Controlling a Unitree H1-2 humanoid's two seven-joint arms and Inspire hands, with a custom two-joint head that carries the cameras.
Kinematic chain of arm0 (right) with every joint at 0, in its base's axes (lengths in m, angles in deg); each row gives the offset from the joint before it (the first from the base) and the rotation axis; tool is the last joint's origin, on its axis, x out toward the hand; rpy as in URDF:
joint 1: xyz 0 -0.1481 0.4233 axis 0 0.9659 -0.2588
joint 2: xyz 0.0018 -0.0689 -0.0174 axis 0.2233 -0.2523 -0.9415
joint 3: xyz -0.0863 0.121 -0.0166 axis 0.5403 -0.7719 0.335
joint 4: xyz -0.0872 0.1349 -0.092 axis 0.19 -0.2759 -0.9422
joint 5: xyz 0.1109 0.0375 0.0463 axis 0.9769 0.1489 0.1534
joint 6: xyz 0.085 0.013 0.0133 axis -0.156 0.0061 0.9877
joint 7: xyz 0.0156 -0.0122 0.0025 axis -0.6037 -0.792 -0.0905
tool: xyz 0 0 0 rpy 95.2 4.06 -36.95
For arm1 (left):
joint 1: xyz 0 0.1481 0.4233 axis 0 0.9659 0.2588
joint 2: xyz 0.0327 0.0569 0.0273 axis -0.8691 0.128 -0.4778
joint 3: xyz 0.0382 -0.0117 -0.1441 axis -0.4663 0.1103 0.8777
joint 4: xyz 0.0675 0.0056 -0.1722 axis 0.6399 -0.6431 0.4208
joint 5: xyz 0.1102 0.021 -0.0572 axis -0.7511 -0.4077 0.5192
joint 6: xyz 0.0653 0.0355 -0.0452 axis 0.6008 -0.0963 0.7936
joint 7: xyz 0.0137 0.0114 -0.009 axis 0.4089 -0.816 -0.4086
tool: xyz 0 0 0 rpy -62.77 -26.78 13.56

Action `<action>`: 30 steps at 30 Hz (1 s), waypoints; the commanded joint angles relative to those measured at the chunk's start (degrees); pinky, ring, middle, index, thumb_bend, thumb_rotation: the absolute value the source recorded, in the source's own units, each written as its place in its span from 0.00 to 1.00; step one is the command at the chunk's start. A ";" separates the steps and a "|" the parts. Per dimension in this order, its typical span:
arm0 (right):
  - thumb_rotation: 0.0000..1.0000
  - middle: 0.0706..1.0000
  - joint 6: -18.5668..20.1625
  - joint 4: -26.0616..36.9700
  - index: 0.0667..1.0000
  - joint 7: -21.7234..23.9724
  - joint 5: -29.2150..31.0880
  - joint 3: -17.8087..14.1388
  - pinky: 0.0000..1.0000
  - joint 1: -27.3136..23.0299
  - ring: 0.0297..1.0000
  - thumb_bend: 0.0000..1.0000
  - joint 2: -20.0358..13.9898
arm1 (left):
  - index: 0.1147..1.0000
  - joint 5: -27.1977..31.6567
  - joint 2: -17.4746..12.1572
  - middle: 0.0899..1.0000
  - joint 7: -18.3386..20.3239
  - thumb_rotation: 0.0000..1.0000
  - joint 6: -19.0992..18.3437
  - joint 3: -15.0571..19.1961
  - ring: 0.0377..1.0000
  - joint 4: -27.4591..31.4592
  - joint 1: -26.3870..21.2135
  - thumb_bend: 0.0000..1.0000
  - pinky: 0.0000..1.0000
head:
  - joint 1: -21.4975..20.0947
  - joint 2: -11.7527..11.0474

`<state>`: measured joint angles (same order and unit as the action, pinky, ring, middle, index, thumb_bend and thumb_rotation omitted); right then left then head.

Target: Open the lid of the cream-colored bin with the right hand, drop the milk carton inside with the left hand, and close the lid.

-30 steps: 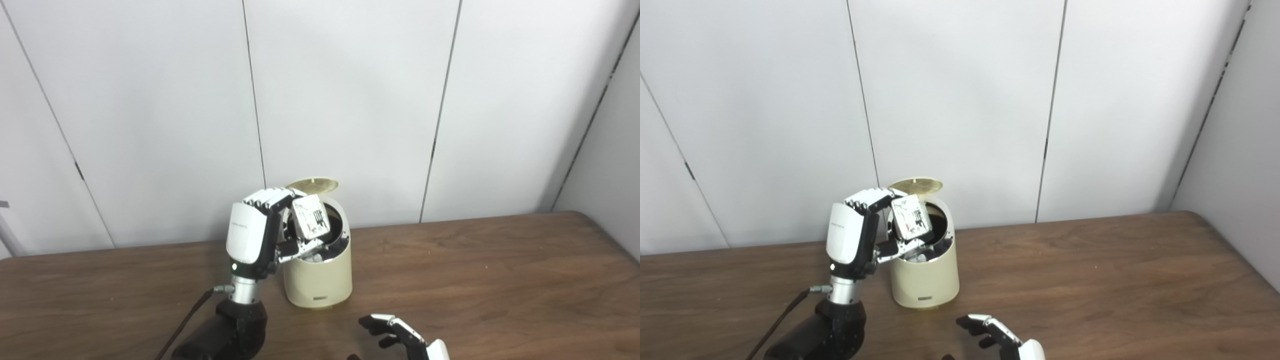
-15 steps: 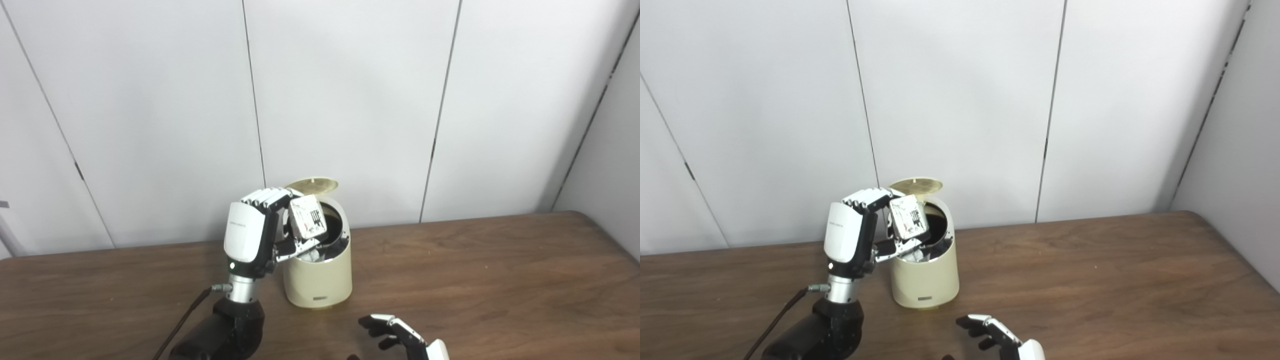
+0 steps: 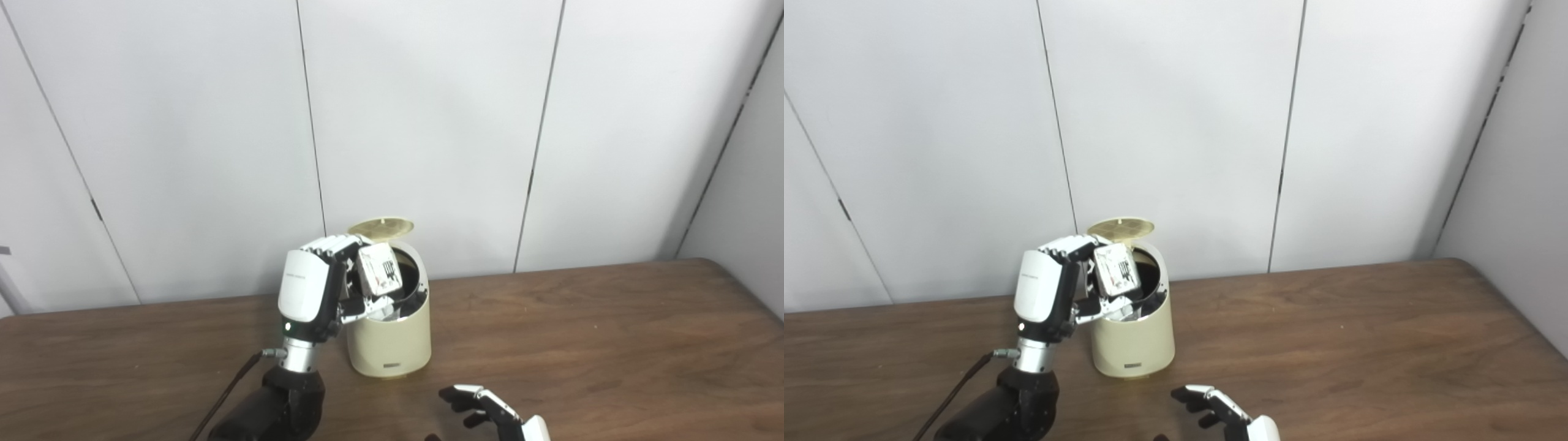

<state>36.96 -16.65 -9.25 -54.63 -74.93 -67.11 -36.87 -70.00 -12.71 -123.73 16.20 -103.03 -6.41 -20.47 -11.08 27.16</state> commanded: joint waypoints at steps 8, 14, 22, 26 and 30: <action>0.21 0.64 -1.41 -0.24 0.62 -0.19 0.23 2.16 0.53 0.70 0.63 0.28 2.17 | 0.66 0.48 -0.92 0.61 6.39 0.58 -0.03 4.35 0.58 2.64 -0.33 1.00 0.49 | 0.06 -0.09; 0.23 0.63 -1.90 -0.37 0.61 -0.29 0.60 2.22 0.52 0.72 0.62 0.28 2.05 | 0.67 -1.76 -0.96 0.61 5.25 0.54 -0.03 4.88 0.58 1.96 -0.63 1.00 0.51 | 0.13 -0.12; 0.21 0.63 -1.52 -0.15 0.62 -0.33 0.11 2.29 0.52 0.81 0.62 0.29 2.25 | 0.65 -1.90 -0.87 0.60 5.38 0.51 -0.03 5.52 0.57 2.06 -0.48 1.00 0.50 | 0.18 0.04; 0.19 0.63 -1.81 -0.16 0.61 -0.53 -0.15 2.33 0.52 0.75 0.62 0.29 2.11 | 0.64 -1.52 -0.97 0.59 5.80 0.51 -0.03 5.79 0.56 2.97 -0.03 1.00 0.49 | 0.18 0.04; 0.19 0.62 -2.90 -0.91 0.60 -1.76 -0.28 2.02 0.47 0.53 0.58 0.28 2.10 | 0.58 0.81 -1.96 0.54 5.88 0.56 -0.03 5.34 0.52 6.14 1.36 0.98 0.47 | 0.45 0.15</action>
<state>36.72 -16.75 -9.53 -54.60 -74.92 -67.17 -36.90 -70.05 -13.42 -117.19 16.20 -97.87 -2.31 -18.21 -10.72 27.34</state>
